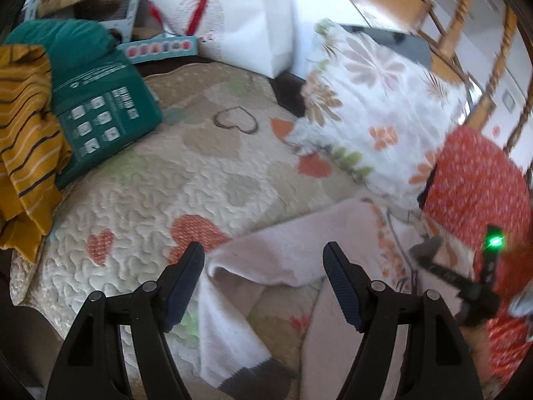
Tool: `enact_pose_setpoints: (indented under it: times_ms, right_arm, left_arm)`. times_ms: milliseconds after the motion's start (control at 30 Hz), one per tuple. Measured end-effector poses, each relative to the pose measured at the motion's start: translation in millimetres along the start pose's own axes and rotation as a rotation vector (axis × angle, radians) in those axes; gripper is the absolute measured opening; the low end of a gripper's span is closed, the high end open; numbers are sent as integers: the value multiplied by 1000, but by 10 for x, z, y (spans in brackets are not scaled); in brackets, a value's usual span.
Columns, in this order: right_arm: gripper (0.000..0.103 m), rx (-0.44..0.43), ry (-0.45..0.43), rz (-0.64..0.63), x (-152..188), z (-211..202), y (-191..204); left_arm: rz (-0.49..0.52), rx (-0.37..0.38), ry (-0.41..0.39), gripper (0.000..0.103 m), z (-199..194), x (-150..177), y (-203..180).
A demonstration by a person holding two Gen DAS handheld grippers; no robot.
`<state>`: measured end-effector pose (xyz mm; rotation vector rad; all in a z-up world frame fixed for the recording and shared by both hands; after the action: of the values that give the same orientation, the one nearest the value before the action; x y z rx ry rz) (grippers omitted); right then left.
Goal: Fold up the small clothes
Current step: 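Carry the grey cuff across the cardigan body and open the right tool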
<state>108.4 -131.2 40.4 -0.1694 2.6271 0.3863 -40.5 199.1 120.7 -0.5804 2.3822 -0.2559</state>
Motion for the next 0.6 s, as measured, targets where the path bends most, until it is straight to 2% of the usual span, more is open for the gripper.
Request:
enact_pose_setpoints:
  times_ms: [200,367,400,500,600]
  right_arm:
    - [8,7,63,-105,-71,436,638]
    - [18,105,107,-249,-83,790,1030]
    - [21,100,120,-273,-65,824,1089]
    - [22,19,170,-327,19,893,1273]
    - [22,-72,187,-303,131,782,1351]
  left_arm:
    - [-47,-3,-21,73,-68,-107,183]
    - [-103,-15,-26,73,-87,-160,358]
    - [-116,-19,-32,73,-100,-174,399]
    - [-145,-34,-43,73,-135,-209,525]
    - [-193,-75,-66,73,-198,-243,731]
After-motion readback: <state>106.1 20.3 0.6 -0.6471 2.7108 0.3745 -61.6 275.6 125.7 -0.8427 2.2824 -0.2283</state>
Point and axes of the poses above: each gripper's, at about its wrist camera, not at the fingertips, and z roughly the way its jaws point, y to its left, x to its underside, the point moved 4 cm from there along z, roughly the way its jaws point, and after that the axes turned 7 degrees about y, right-handed, at the moved point
